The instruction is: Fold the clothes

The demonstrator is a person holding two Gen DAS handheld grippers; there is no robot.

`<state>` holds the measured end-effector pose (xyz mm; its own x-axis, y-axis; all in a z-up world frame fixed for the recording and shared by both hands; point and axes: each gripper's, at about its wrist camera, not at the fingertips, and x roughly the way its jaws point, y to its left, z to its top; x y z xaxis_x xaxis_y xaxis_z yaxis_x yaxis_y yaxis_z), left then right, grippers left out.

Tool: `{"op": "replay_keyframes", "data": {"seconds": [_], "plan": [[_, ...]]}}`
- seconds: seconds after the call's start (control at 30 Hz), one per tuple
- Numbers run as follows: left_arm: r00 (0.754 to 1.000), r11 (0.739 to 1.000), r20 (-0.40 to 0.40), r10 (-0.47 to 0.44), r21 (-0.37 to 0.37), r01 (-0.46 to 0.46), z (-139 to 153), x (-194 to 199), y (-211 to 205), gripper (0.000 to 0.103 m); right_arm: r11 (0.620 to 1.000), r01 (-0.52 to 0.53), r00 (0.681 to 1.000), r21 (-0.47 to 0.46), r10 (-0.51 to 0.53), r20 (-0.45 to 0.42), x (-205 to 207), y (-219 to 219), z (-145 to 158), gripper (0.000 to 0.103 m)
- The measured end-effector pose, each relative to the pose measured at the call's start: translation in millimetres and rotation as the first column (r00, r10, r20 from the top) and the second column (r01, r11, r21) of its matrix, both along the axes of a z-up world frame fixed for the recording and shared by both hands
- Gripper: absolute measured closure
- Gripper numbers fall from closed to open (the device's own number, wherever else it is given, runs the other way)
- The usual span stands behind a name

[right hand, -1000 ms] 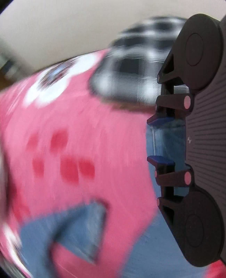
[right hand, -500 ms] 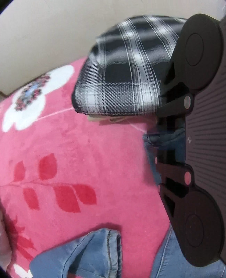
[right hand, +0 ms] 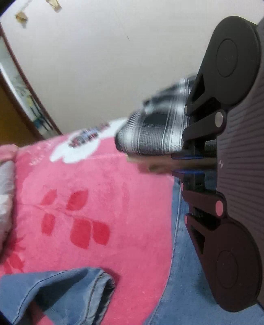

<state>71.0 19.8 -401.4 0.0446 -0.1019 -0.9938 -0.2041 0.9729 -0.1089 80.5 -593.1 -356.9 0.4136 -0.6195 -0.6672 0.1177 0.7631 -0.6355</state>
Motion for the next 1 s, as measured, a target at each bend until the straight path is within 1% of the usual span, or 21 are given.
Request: {"op": "replay_keyframes", "data": {"seconds": [0.07, 0.13, 0.17, 0.2, 0.23, 0.27, 0.3, 0.37, 0.47, 0.5, 0.57, 0.6, 0.67, 0.7, 0.8, 0.87, 0.93, 1.0], "plan": [[1.0, 1.0, 0.002, -0.001, -0.001, 0.001, 0, 0, 0, 0.062, 0.991, -0.058, 0.998, 0.118, 0.054, 0.036, -7, 6, 14, 0.094], [1.0, 1.0, 0.004, -0.002, -0.001, 0.002, 0, -1, 0, 0.062, 0.963, -0.132, 0.991, 0.234, 0.119, 0.068, -13, 14, 27, 0.094], [1.0, 1.0, 0.005, -0.001, -0.001, 0.002, 0, -1, 0, 0.062, 0.948, -0.156, 0.988, 0.279, 0.146, 0.057, -14, 18, 26, 0.094], [1.0, 1.0, 0.005, -0.001, 0.0, 0.001, -1, -2, 0, 0.062, 0.933, -0.169, 0.985, 0.317, 0.171, 0.024, -14, 21, 19, 0.094], [1.0, 1.0, 0.006, -0.001, 0.0, 0.001, -1, -2, 0, 0.062, 0.915, -0.15, 0.983, 0.374, 0.179, -0.044, -13, 21, 7, 0.094], [1.0, 1.0, 0.006, -0.002, -0.001, 0.002, -1, -2, 0, 0.062, 0.894, -0.095, 0.979, 0.437, 0.165, -0.124, -14, 16, -7, 0.094], [1.0, 1.0, 0.007, -0.003, -0.001, 0.003, -1, -3, 1, 0.062, 0.882, -0.072, 0.98, 0.465, 0.149, -0.131, -19, 13, -15, 0.094], [1.0, 1.0, 0.008, -0.004, -0.002, 0.005, -1, -3, 1, 0.062, 0.878, -0.076, 0.984, 0.473, 0.142, -0.106, -21, 11, -11, 0.094], [1.0, 1.0, 0.009, -0.005, -0.003, 0.005, -2, -4, 1, 0.062, 0.865, -0.061, 0.993, 0.497, 0.105, -0.061, -11, 6, 6, 0.094], [1.0, 1.0, 0.009, -0.006, -0.003, 0.006, -1, -4, 2, 0.062, 0.857, -0.054, 0.996, 0.512, 0.084, -0.036, -9, 3, 12, 0.094], [1.0, 1.0, 0.008, -0.006, -0.002, 0.006, -1, -3, 2, 0.062, 0.826, -0.042, 0.999, 0.562, 0.039, 0.018, -9, -2, 17, 0.094], [1.0, 1.0, 0.007, -0.006, -0.002, 0.006, -2, -3, 2, 0.062, 0.815, -0.027, 1.0, 0.579, 0.027, 0.009, -8, -4, 12, 0.094], [1.0, 1.0, 0.007, -0.007, -0.002, 0.007, -1, -3, 2, 0.062, 0.806, 0.043, 0.997, 0.591, -0.001, -0.071, -7, -7, -8, 0.094], [1.0, 1.0, 0.007, -0.008, -0.002, 0.008, -1, -3, 2, 0.062, 0.798, 0.055, 0.997, 0.6, -0.014, -0.072, -11, -9, -13, 0.094], [1.0, 1.0, 0.007, -0.01, -0.003, 0.01, 0, -3, 2, 0.062, 0.797, 0.056, 0.998, 0.601, -0.025, -0.06, -7, -10, -8, 0.094], [1.0, 1.0, 0.006, -0.012, -0.002, 0.012, 0, -3, 2, 0.062, 0.794, 0.048, 0.999, 0.607, -0.053, -0.01, 1, -12, 0, 0.094], [1.0, 1.0, 0.006, -0.015, 0.0, 0.015, 0, -3, 2, 0.062, 0.784, 0.058, 0.997, 0.618, -0.08, 0.007, 4, -16, -4, 0.095], [1.0, 1.0, 0.006, -0.018, 0.001, 0.018, 0, -3, 1, 0.062, 0.784, 0.057, 0.997, 0.618, -0.077, 0.006, 8, -19, -14, 0.095]]}}
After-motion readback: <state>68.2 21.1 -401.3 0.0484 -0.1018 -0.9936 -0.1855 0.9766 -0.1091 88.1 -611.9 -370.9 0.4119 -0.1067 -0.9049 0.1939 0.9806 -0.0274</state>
